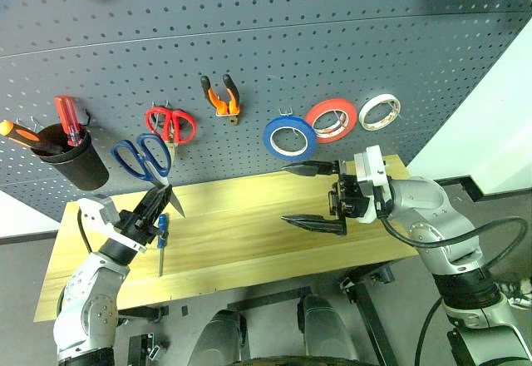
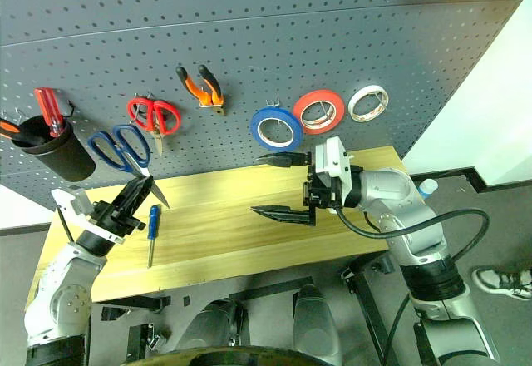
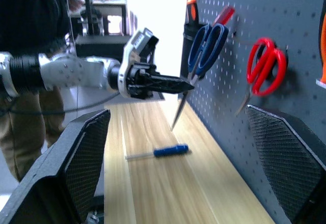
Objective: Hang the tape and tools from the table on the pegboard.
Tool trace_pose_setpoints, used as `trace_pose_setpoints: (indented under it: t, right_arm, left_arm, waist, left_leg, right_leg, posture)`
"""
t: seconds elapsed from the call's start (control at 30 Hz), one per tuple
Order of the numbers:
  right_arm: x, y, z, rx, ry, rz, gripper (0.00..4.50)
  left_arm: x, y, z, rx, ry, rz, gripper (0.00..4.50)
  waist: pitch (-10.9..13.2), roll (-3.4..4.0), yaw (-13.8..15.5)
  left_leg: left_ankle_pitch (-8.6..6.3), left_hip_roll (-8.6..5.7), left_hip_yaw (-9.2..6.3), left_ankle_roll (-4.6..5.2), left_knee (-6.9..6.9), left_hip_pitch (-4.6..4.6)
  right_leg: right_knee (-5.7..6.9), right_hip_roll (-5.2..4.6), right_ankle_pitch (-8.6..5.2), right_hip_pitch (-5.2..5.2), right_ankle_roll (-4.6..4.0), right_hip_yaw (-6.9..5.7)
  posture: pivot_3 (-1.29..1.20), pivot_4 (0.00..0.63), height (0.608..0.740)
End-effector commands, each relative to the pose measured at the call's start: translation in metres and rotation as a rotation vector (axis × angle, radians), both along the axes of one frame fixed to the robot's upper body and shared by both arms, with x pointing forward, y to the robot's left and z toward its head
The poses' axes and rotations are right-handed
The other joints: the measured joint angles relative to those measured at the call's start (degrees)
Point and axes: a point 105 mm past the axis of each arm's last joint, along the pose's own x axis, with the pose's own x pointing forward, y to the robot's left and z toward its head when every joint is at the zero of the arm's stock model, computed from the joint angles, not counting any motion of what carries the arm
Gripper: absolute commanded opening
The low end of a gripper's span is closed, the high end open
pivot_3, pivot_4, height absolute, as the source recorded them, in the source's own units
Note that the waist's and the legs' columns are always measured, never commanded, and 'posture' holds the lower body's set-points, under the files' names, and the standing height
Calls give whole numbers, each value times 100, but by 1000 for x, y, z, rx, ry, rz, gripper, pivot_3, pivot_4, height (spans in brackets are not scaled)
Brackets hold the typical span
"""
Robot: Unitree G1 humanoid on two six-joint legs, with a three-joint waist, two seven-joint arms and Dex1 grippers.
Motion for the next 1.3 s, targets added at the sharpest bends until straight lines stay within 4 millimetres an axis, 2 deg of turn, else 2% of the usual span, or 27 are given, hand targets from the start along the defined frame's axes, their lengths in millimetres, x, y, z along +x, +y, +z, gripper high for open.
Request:
trace_pose_setpoints:
  t: [0.03,0.2,0.53,0.9,1.0,1.3]
  right_arm:
    - [-5,3,17,27,-63,18,4500]
    - [-4,3,11,7,-62,11,4500]
    - [-4,3,8,0,-56,4,4500]
    - [-3,3,6,-3,-58,-1,4500]
    - [-4,4,9,9,-56,3,4500]
    - [-7,5,15,48,-26,21,4500]
  left_arm:
    - [3,8,19,-7,-65,7,561]
    - [11,10,22,-2,-72,10,561]
    - [25,11,10,32,-18,22,561]
    - [29,8,3,37,12,5,561]
    - [29,8,1,37,21,5,1401]
    - [26,14,-4,66,36,33,4347]
  waist:
    - [0,0,-1]
    - [-1,1,-11]
    - [-1,1,-9]
    - [-1,2,-13]
    - [-2,1,-11]
    - [-4,2,-11]
  left_leg:
    - [0,0,0,0,0,0]
    - [-1,0,1,2,-3,-2]
    - [-1,1,2,3,-3,-3]
    - [-1,1,3,2,-4,-4]
    - [-1,1,3,2,-4,-4]
    - [-1,1,3,2,-3,-4]
  right_leg:
    - [-1,0,0,0,0,0]
    - [-9,0,3,0,-2,0]
    - [-15,2,7,0,-7,0]
    - [-18,2,9,0,-7,0]
    - [-18,2,9,0,-7,0]
    - [-19,2,12,1,-7,0]
  posture:
    - [-149,101,738]
    - [-151,101,738]
    - [-154,100,738]
    - [-155,95,738]
    - [-155,95,738]
    - [-153,89,738]
